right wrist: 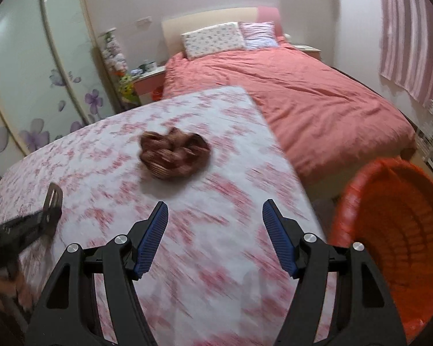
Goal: Collect trash
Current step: 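Grasp the black hair clip with the left tool while the right tool grasps the brown cloth, then carry clip and cloth over the orange basket and open both tools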
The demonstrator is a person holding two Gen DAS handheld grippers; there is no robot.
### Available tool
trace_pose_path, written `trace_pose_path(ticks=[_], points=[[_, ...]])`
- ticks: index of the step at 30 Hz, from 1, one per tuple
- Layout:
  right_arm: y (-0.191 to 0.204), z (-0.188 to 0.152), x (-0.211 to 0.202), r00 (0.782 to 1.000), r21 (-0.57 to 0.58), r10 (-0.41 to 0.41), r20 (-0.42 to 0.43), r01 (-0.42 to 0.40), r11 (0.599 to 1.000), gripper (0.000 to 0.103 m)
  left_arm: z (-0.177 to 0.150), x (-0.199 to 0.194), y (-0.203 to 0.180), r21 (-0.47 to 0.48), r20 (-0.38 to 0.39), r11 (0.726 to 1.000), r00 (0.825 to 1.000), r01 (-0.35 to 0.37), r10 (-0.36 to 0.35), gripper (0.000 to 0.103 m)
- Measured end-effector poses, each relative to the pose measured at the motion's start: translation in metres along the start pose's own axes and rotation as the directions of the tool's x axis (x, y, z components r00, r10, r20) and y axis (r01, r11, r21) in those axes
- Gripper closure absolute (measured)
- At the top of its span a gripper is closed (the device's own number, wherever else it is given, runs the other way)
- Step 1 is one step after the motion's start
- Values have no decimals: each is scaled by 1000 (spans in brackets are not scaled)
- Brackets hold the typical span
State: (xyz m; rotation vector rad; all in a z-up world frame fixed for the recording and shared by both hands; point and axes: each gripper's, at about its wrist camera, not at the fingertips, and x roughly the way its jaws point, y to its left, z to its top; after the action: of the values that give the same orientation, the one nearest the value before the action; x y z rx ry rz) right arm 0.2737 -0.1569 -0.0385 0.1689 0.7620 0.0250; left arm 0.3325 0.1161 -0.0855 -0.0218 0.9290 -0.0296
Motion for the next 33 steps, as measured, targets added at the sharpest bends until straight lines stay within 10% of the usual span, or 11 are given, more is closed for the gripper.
trace_pose_path(ticks=[15,22,33], points=[[66,45,96,992,-122,-98,-79,88,989,22,-4,-3,14,-35,24,995,996,90,-89,79],[45,39,87,991,-65,-83,-107,76,995,77,-5,-4,13,-43,25,995,995,94,-93,72],[21,14,42,992,16,14,-127,-12,1000,81,-10,-7,6,-33,37,999,999,40,-38,83]])
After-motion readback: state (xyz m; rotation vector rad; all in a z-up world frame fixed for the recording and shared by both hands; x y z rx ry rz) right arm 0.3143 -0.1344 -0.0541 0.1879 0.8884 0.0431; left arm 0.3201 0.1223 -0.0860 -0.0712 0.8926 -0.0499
